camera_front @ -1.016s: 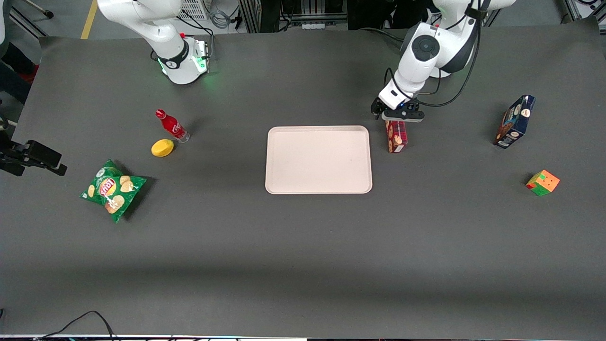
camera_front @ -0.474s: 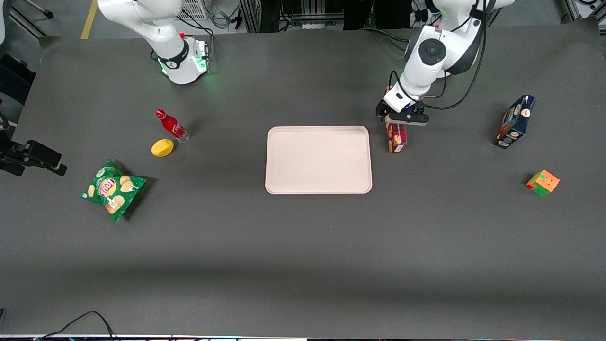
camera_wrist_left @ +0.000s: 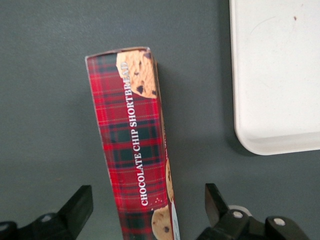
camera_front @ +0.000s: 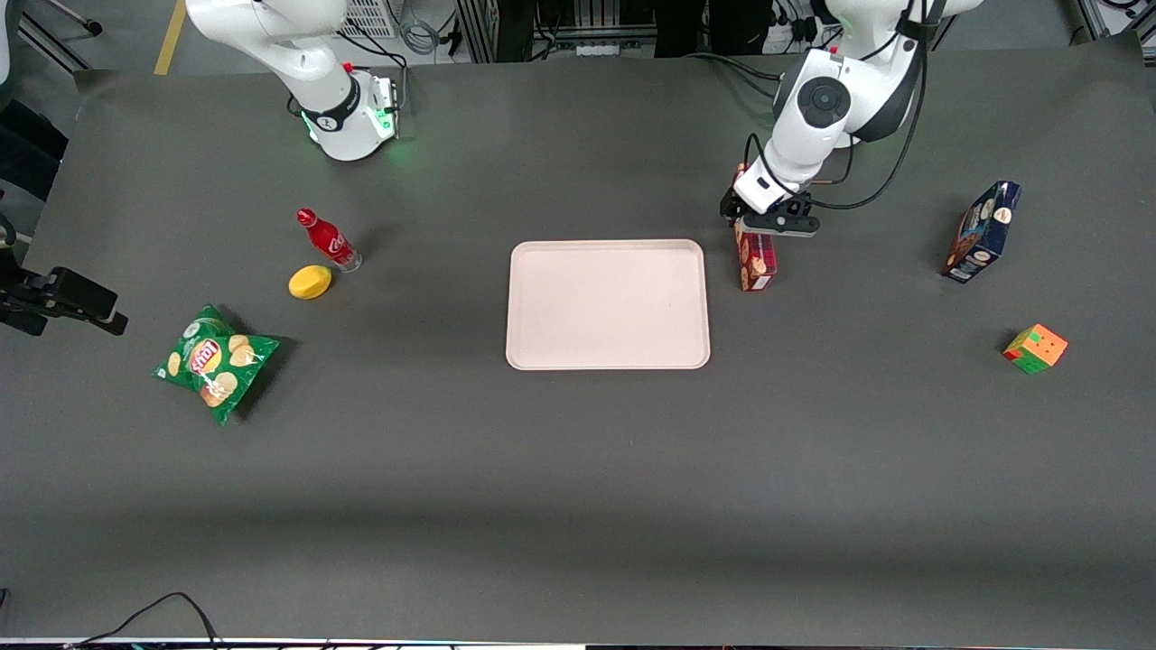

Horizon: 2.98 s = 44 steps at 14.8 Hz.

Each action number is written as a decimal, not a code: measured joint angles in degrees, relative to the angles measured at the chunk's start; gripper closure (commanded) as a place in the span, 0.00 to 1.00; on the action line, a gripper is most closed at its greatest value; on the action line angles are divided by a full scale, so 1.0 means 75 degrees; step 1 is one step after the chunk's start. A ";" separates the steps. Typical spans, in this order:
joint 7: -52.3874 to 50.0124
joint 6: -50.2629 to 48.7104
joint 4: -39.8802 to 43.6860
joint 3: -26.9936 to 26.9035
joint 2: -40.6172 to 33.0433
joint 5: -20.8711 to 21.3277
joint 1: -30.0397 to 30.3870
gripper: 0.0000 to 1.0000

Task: Place red cookie box on tray
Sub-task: 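Lower the left gripper around the box and close on it, then lift the red plaid box upright with the left gripper, then carry the box over the white tray and tip it down flat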

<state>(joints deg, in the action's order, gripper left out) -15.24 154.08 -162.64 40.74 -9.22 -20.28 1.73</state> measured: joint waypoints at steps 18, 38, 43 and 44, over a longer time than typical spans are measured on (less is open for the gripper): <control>0.0019 0.0906 -0.0006 -0.0007 0.1230 0.0000 0.0008 0.99; -0.0356 -0.7229 0.5935 -0.2107 -0.0652 0.1681 0.0059 0.98; -0.1852 -0.6394 0.6046 -0.0883 0.0059 0.1650 0.0036 0.97; -0.2079 -0.6129 0.6044 -0.0641 0.0234 0.1649 0.0027 0.96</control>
<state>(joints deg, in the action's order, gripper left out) -30.83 108.12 -117.31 35.94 -7.47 -7.92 1.93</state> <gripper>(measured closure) 0.753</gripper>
